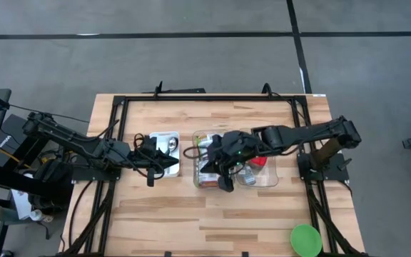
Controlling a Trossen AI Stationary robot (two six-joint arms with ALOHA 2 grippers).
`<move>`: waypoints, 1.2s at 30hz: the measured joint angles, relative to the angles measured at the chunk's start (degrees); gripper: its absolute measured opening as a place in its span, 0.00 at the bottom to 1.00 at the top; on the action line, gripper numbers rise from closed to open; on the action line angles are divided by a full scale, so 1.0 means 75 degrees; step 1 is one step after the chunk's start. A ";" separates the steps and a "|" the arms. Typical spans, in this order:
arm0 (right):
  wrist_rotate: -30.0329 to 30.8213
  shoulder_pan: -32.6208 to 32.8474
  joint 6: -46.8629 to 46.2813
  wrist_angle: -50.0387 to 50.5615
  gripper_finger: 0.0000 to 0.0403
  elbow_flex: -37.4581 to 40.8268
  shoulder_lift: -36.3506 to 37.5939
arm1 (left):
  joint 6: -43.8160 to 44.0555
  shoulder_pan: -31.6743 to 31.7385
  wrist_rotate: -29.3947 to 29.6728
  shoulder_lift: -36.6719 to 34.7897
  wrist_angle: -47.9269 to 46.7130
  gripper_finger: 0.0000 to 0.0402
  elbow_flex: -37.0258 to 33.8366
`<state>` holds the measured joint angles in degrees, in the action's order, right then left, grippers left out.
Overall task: Pick & Place Food Item
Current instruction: Return to Home Position
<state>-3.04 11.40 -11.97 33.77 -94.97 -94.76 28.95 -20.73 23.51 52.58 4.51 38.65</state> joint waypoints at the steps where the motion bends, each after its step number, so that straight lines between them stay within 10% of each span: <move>1: 0.0001 -0.0026 -0.0002 0.0081 0.00 0.0013 0.0067 | 0.0000 0.0000 0.0000 0.0000 0.0003 0.02 0.0000; 29: 0.0196 -0.0942 0.0683 0.1633 0.00 0.0052 0.4379 | -0.0012 0.0003 0.0000 0.0002 0.0006 0.02 0.0000; 36: 0.0228 -0.0933 0.0404 -0.1007 0.00 0.2827 0.5672 | -0.0015 0.0003 0.0000 0.0003 0.0006 0.02 0.0000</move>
<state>-1.33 4.40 -8.94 26.22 -73.77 -52.21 28.84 -20.71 23.51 52.60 4.56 38.65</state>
